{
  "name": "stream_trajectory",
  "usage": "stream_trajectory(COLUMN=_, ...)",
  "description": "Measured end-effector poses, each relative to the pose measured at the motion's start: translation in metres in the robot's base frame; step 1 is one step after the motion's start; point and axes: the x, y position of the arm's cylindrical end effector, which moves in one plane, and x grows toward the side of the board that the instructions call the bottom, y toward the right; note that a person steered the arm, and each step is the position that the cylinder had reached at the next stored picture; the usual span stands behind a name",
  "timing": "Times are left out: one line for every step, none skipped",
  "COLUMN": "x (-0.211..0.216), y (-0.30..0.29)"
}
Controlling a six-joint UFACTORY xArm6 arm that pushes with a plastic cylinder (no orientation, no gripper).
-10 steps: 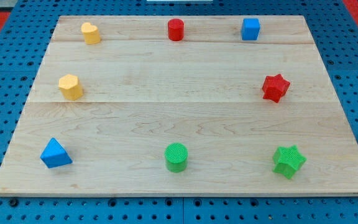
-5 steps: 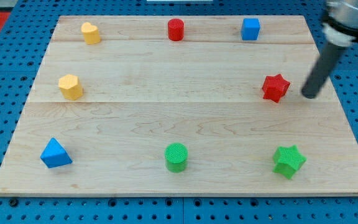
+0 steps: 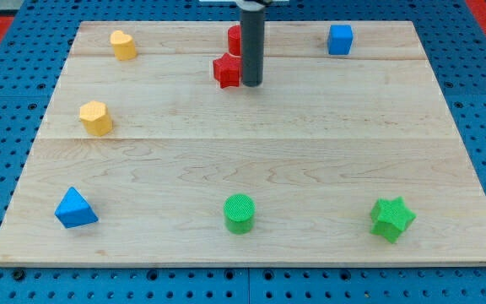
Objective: Push the red star below the red circle
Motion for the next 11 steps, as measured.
stream_trajectory(x=0.008, y=-0.044)
stream_trajectory(x=-0.032, y=-0.076)
stream_trajectory(x=-0.05, y=-0.074)
stream_trajectory(x=-0.037, y=-0.11)
stream_trajectory(x=-0.012, y=-0.078)
stream_trajectory(x=-0.017, y=-0.057)
stream_trajectory(x=-0.04, y=-0.039)
stream_trajectory(x=-0.041, y=-0.039)
stream_trajectory(x=-0.008, y=0.005)
stream_trajectory(x=-0.014, y=0.105)
stream_trajectory(x=-0.059, y=0.173)
